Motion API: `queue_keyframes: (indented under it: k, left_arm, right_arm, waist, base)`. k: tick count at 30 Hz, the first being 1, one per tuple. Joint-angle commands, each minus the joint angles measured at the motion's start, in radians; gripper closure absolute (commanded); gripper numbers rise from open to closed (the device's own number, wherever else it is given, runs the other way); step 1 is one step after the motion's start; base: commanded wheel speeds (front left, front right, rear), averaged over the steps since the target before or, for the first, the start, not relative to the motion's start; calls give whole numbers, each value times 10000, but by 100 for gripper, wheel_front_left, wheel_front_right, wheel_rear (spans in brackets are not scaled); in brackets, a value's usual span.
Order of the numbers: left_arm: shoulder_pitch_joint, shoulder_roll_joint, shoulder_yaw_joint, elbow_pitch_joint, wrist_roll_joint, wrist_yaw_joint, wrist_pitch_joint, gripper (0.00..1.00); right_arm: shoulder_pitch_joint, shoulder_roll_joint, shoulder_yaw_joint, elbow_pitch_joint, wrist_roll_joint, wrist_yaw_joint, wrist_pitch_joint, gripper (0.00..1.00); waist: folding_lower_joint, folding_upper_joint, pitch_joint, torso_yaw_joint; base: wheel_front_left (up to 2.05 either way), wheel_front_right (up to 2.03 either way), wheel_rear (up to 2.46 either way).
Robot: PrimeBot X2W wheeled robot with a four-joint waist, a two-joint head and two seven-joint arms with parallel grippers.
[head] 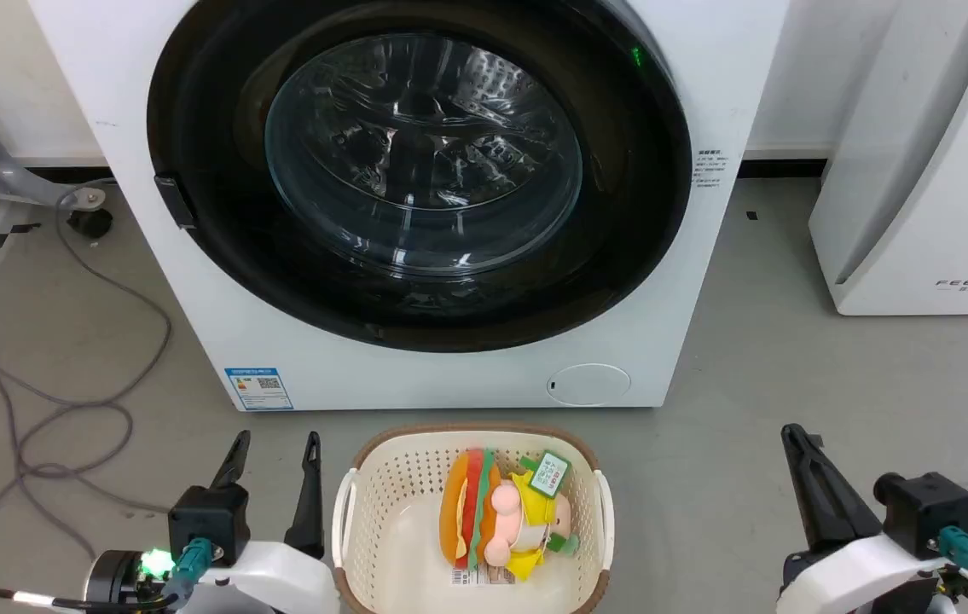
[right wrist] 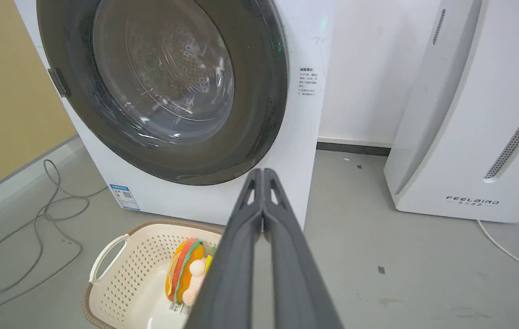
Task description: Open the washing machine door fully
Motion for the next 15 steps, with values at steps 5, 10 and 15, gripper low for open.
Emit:
queue_keyframes:
  k: [5, 10, 15]
  left_arm:
    - [-222, 3, -145, 79, -134, 55, -189, 0]
    - [-267, 3, -239, 125, -216, 74, -294, 0]
    - [-319, 3, -325, 155, -298, 99, -398, 0]
  right_arm:
    - [-14, 3, -76, 130, 845, 1, -183, 100]
    - [-61, 3, -153, 239, 1880, 1, -288, 100]
    - [-168, 4, -358, 406, 2671, 2, -392, 100]
  waist:
    - [0, 0, 16, 4]
    - [0, 0, 33, 14]
    - [0, 0, 69, 19]
  base:
    - [0, 0, 0]
    - [0, 0, 0]
    - [0, 0, 0]
